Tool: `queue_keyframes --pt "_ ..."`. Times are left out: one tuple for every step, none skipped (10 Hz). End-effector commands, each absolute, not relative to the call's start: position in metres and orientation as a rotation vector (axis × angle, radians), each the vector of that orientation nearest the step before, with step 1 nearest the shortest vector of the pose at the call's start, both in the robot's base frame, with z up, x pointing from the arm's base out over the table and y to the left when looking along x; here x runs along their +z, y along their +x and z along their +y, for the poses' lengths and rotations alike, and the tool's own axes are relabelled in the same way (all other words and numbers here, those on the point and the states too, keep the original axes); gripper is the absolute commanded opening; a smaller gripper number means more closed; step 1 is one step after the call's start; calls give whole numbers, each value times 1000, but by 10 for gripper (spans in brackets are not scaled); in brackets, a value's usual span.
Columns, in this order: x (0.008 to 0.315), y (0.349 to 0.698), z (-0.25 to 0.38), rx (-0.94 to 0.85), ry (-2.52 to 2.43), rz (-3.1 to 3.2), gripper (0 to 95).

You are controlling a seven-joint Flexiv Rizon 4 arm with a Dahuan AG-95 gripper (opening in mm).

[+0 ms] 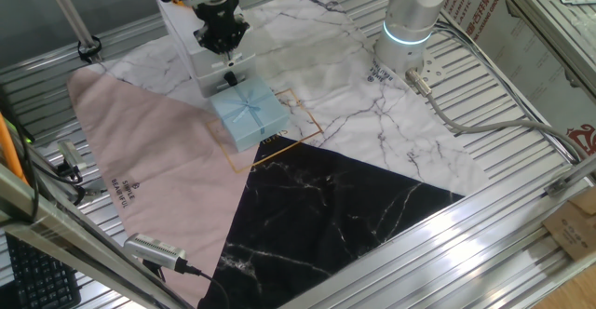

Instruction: Grasp the handle and open the drawer

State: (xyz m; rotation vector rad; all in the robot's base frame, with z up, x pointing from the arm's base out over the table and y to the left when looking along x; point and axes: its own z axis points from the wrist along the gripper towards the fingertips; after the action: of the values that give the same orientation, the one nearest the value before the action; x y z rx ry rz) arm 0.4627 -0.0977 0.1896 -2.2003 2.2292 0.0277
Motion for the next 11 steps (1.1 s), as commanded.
queue_keyframes --pt "191 460 -100 10 -2188 2247 0" --pt "192 458 -102 12 -2181 2252 0" --pt "193 457 -103 11 -2180 2252 0" --pt "193 457 -103 9 -2178 2253 0" --pt "192 457 -103 9 -2176 2253 0" --pt "190 458 -104 8 -2174 2253 0" --pt "189 458 -105 7 -2173 2254 0" --pt "189 458 -105 9 -2168 2258 0" --pt "189 458 -105 12 -2164 2260 0" --pt "189 458 -105 12 -2165 2261 0" --pt "189 458 -105 12 -2170 2256 0"
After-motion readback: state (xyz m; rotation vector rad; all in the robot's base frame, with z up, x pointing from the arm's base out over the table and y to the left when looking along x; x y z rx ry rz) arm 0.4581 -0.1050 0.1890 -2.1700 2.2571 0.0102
